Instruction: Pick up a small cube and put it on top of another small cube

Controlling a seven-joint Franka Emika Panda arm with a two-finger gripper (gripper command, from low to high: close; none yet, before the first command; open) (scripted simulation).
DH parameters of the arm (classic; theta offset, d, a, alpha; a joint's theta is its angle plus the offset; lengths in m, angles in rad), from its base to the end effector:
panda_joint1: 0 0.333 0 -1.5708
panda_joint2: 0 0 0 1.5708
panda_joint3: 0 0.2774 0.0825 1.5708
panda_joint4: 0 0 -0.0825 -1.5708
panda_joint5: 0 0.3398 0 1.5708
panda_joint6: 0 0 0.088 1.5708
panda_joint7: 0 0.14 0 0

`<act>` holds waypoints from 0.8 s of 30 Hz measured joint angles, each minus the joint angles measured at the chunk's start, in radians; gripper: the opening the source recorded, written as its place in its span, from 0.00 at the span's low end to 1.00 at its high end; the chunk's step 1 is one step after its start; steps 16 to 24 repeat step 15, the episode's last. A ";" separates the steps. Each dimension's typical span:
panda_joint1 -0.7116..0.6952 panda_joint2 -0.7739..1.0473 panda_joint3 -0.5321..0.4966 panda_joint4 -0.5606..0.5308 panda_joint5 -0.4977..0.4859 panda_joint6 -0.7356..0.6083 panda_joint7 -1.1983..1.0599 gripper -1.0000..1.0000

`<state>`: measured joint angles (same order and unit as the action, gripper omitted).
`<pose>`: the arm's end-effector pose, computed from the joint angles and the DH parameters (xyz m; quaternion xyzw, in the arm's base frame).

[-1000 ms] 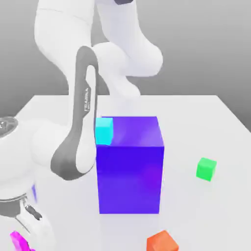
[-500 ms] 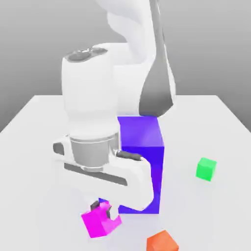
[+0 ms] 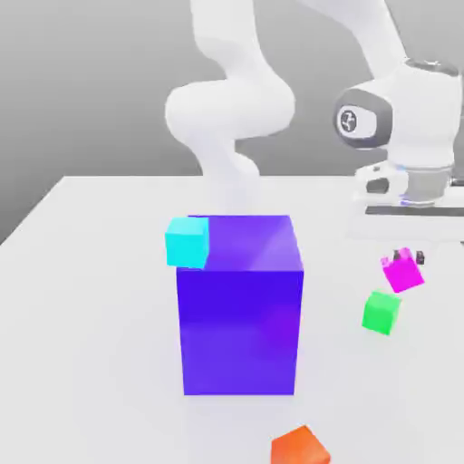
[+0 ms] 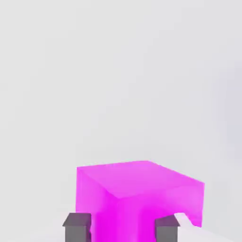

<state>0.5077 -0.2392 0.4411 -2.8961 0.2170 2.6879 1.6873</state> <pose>0.2110 0.2609 0.2160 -0.8908 0.4544 -0.0048 0.0084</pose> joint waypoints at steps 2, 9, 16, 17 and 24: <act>-0.009 0.045 0.014 -0.007 -0.020 0.039 0.022 0.00; -0.057 0.278 -0.019 -0.003 -0.309 0.248 0.225 1.00; -0.055 0.291 -0.025 -0.003 -0.332 0.257 0.241 1.00; -0.055 0.291 -0.025 -0.003 -0.332 0.257 0.241 1.00; -0.055 0.291 -0.025 -0.003 -0.332 0.257 0.241 1.00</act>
